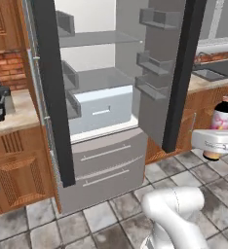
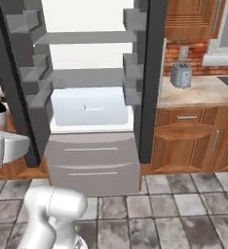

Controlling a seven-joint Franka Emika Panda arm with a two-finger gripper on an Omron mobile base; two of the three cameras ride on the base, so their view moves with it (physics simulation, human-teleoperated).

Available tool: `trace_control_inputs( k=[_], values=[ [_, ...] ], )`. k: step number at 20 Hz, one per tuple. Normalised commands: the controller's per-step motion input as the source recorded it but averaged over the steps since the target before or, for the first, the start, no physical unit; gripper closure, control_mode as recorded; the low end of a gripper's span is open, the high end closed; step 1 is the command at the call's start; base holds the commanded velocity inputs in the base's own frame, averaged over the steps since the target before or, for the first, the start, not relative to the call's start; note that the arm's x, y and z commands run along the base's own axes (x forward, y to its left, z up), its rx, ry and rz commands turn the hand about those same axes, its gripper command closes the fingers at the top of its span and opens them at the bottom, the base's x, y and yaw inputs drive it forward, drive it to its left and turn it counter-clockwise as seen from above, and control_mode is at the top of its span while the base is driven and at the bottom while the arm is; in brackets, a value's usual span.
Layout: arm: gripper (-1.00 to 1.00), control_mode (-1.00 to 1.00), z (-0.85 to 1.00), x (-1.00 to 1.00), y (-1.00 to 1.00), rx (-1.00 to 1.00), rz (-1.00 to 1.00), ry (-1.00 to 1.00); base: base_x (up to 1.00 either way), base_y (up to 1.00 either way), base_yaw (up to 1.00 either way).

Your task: Open the fridge, grab two sodas, and place both sodas inside the bowl with ice on the dining counter.

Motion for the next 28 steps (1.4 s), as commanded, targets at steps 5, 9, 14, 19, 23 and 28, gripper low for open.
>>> trace_control_inputs(
  k=[5, 9, 14, 19, 23, 28],
  values=[
    [1.0, 1.0, 0.0, 0.0, 0.0, 0.0, 0.0, 0.0, -1.0, 0.29, -0.37],
    [1.0, 1.0, 0.0, 0.0, 0.0, 0.0, 0.0, 0.0, -1.0, 0.07, -0.32],
    [1.0, 1.0, 0.0, 0.0, 0.0, 0.0, 0.0, 0.0, -1.0, -0.36, -0.16],
    [1.0, 1.0, 0.0, 0.0, 0.0, 0.0, 0.0, 0.0, -1.0, -0.5, -0.11],
    [1.0, 1.0, 0.0, 0.0, 0.0, 0.0, 0.0, 0.0, -1.0, -0.37, -0.17],
    [1.0, 1.0, 0.0, 0.0, 0.0, 0.0, 0.0, 0.0, -1.0, -0.35, -0.18]
  ],
)
